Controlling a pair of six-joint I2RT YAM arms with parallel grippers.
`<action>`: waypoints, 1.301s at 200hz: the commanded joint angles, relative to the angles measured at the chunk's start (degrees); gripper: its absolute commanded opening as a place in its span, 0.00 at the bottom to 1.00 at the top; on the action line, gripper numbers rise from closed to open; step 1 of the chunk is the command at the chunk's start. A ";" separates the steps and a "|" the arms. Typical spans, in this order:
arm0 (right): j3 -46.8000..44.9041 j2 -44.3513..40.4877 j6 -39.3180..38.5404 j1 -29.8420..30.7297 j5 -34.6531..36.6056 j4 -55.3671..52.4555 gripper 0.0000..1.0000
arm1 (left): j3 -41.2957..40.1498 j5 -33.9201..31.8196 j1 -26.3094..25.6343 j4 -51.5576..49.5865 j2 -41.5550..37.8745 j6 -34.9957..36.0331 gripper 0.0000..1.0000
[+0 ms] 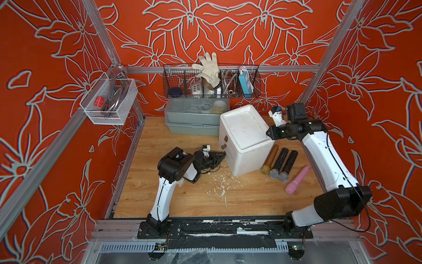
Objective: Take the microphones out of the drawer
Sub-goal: Open the drawer in the storage box.
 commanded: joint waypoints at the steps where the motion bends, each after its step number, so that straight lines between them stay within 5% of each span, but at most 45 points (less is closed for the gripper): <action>1: 0.35 1.67 -0.53 2.77 -7.96 -3.46 0.00 | 1.61 -2.68 -0.99 0.21 -0.50 1.36 0.26; 58: 0.49 1.74 -0.62 2.85 -7.89 -3.51 0.00 | 2.25 -2.69 -0.81 0.21 -1.39 1.78 0.00; 260: 0.96 2.42 -0.04 2.89 -4.25 -3.95 0.00 | -14.74 -0.43 5.30 0.23 -13.79 6.78 0.00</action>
